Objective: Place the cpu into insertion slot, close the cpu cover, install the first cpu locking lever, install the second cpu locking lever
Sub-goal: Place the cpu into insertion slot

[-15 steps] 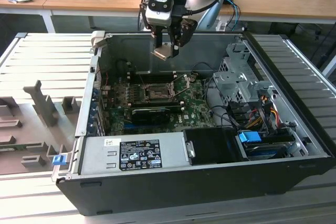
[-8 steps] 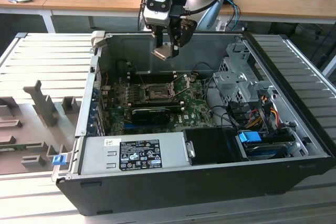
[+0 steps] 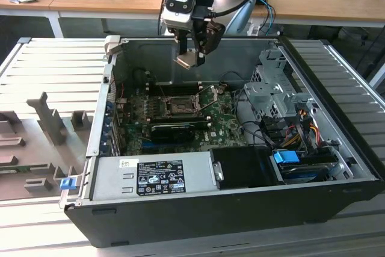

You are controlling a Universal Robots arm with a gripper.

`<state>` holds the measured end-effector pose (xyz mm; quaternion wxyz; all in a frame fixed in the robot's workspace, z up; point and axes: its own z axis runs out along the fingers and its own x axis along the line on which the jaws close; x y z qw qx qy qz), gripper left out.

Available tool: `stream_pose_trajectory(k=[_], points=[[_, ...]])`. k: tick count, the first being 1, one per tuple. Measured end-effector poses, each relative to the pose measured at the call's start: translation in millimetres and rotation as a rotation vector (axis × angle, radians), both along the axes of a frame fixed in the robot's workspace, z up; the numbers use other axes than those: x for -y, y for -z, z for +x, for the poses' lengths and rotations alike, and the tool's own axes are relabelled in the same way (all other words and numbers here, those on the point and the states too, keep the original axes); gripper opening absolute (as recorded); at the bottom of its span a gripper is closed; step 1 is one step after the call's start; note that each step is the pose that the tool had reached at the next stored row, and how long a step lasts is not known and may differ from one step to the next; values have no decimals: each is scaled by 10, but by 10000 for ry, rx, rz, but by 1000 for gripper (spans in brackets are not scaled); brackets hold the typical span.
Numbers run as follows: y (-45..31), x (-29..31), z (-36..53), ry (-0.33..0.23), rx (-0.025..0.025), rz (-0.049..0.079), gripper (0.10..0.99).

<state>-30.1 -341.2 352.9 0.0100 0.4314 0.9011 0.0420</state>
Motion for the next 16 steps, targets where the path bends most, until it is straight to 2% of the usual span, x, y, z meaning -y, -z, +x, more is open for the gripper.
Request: stream_pose_trajectory(k=[6, 16], points=[[1, 0, 0, 293, 0, 0, 533], [10, 0, 0, 1249, 0, -1, 533]])
